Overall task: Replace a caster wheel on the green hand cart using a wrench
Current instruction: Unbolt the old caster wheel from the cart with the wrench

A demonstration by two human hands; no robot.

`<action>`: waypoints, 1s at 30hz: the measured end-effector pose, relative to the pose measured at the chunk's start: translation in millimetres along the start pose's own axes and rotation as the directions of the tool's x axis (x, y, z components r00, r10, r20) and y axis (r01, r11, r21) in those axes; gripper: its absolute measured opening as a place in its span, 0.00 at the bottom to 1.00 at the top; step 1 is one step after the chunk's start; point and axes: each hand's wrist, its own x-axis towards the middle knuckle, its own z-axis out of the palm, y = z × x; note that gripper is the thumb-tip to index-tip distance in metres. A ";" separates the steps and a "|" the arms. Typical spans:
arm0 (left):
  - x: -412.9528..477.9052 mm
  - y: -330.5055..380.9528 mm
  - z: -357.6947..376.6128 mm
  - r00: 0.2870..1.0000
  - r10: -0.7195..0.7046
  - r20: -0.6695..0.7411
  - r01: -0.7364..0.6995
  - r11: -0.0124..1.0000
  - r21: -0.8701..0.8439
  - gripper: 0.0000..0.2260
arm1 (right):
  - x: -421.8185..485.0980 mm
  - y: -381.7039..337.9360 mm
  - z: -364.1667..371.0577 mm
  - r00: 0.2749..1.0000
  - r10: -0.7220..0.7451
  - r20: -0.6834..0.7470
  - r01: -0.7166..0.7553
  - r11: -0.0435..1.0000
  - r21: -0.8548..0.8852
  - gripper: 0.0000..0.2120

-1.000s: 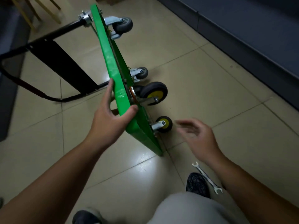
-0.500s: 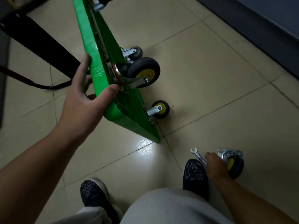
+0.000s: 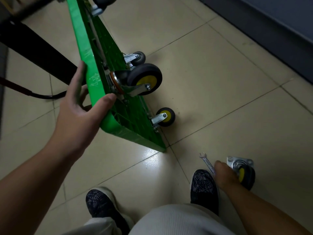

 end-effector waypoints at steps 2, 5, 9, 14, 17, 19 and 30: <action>0.2 -0.7 -1.3 1.000 0.005 0.002 -0.005 1.000 0.004 0.44 | 4.2 0.4 -3.1 0.999 -0.035 0.041 0.034 0.999 0.017 0.07; 0.1 -1.0 -3.4 1.000 0.001 0.006 -0.001 1.000 0.003 0.45 | 7.6 1.6 -10.0 0.995 -0.090 0.031 0.088 0.994 0.060 0.07; -1.3 -0.3 -4.9 1.000 -0.002 -0.001 0.002 1.000 0.006 0.46 | 2.5 -7.9 -33.4 0.992 -0.122 -0.033 0.126 0.977 0.171 0.10; -0.6 3.4 -3.9 1.000 0.002 -0.014 -0.002 1.000 0.005 0.45 | -28.5 -45.1 -102.0 0.942 -0.285 -0.179 0.337 0.791 0.511 0.08; 1.4 7.8 0.7 1.000 0.006 -0.026 -0.005 0.998 0.057 0.46 | -61.7 -66.9 -168.4 0.880 -0.441 -0.178 0.461 0.701 0.545 0.10; 1.8 12.5 0.9 1.000 -0.019 -0.004 0.020 0.997 0.075 0.47 | -89.6 -79.2 -212.0 0.850 -0.507 -0.143 0.493 0.669 0.556 0.11; -27.2 20.7 -24.0 0.987 -0.106 0.117 0.085 0.982 0.171 0.49 | -216.1 -178.3 -287.9 0.862 -0.497 -0.101 0.440 0.634 0.636 0.07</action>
